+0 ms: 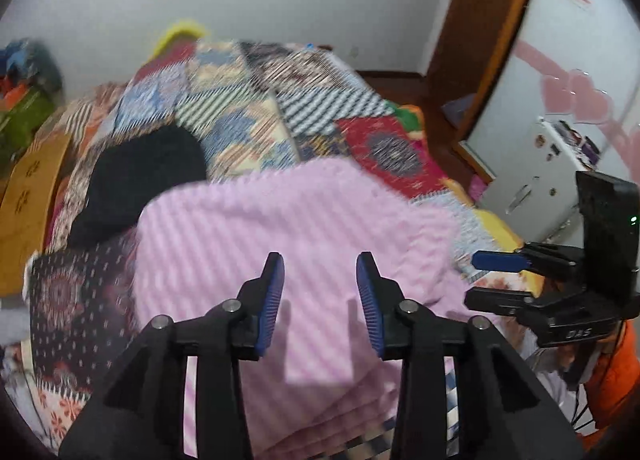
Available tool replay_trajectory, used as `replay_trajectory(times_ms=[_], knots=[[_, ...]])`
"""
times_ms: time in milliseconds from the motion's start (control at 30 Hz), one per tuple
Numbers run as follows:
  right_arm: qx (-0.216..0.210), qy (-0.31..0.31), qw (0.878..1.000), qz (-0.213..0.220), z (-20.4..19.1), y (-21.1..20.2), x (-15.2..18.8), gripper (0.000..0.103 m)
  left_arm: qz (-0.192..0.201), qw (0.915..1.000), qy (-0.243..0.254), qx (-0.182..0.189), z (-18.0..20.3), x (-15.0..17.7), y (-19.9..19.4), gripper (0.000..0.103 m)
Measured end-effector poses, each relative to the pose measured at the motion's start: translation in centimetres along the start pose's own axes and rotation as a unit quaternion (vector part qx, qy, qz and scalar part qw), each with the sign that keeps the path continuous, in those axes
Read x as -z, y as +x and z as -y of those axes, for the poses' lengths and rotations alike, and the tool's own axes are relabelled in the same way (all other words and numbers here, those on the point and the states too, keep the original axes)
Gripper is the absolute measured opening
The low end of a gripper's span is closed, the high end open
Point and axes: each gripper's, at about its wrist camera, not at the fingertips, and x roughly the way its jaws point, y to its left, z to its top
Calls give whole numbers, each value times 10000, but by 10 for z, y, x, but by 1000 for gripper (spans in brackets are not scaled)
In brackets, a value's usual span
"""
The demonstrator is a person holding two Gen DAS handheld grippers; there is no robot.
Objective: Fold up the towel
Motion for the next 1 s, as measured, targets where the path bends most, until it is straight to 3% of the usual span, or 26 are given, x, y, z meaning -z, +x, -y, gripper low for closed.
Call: replay_trajectory(times_ms=[200, 400, 667, 1000], knots=[[-196, 233, 9988, -384, -8, 27, 3, 57, -455, 9982, -390, 54, -34, 38, 22, 39], [-155, 524, 9981, -300, -15, 34, -7, 59, -311, 9975, -589, 229, -43, 57, 27, 45], [-45, 1013, 9948, -60, -17, 38, -19, 64, -168, 9992, -345, 148, -36, 62, 26, 48], [228, 1368, 9902, 130, -12, 46, -32, 66, -66, 9999, 44, 84, -15, 61, 27, 65]])
